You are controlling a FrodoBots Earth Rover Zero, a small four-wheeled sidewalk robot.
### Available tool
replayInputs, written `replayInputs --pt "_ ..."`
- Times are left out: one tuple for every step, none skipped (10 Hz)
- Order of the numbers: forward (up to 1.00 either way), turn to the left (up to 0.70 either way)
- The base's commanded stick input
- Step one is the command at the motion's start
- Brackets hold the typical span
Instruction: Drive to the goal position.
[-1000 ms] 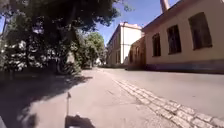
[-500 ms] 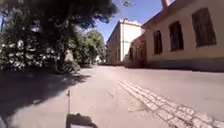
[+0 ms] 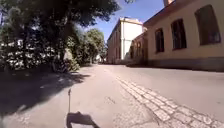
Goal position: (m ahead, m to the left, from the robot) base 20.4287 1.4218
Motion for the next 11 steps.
replayInputs --pt "0.70 0.00" --pt "0.70 0.00" --pt "0.70 0.00" --pt "0.70 0.00" --pt "0.70 0.00" --pt "0.70 0.00" --pt "0.70 0.00" --pt "0.70 0.00" --pt "0.70 0.00" --pt "0.70 0.00" --pt "0.70 0.00"
